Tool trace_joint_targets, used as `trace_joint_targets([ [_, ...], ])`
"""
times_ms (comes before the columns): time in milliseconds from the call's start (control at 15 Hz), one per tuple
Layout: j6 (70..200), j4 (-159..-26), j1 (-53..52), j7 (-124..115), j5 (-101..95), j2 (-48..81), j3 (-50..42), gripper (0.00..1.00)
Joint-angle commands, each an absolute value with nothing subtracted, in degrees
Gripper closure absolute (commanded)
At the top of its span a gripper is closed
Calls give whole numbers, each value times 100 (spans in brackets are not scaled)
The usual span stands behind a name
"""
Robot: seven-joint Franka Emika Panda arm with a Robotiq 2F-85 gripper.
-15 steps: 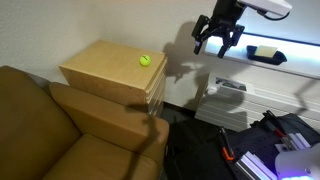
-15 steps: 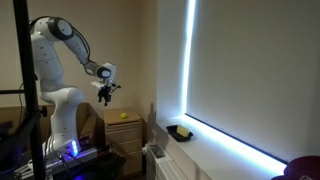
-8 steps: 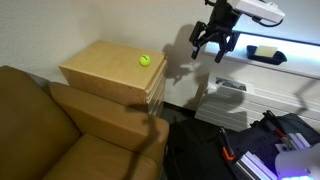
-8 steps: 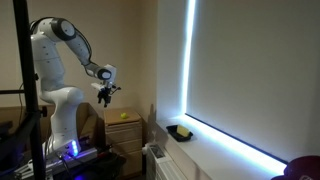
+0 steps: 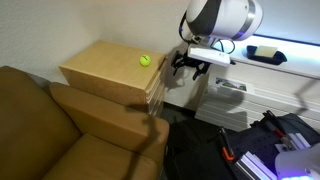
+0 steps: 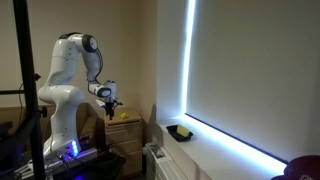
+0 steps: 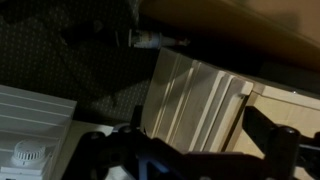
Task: Open the topmost drawer
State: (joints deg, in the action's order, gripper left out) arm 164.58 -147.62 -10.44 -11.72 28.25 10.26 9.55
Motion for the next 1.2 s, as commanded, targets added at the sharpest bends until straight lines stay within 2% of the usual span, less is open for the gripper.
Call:
trace_joint_targets([
  [0,16943,-13865,-831,-1179,3175,2068,1414,0],
  [67,16843,-14362,-918,-1375,2795,1630,1236,0],
  [400,16825,-13764,-889,-1433,2846,2301,1347,0],
  [933,18599,-13272,-1252,-2416,2872,3770,1115,0],
  [1133,18524,-13394,-1218,-2469,2748,3717,1129,0],
])
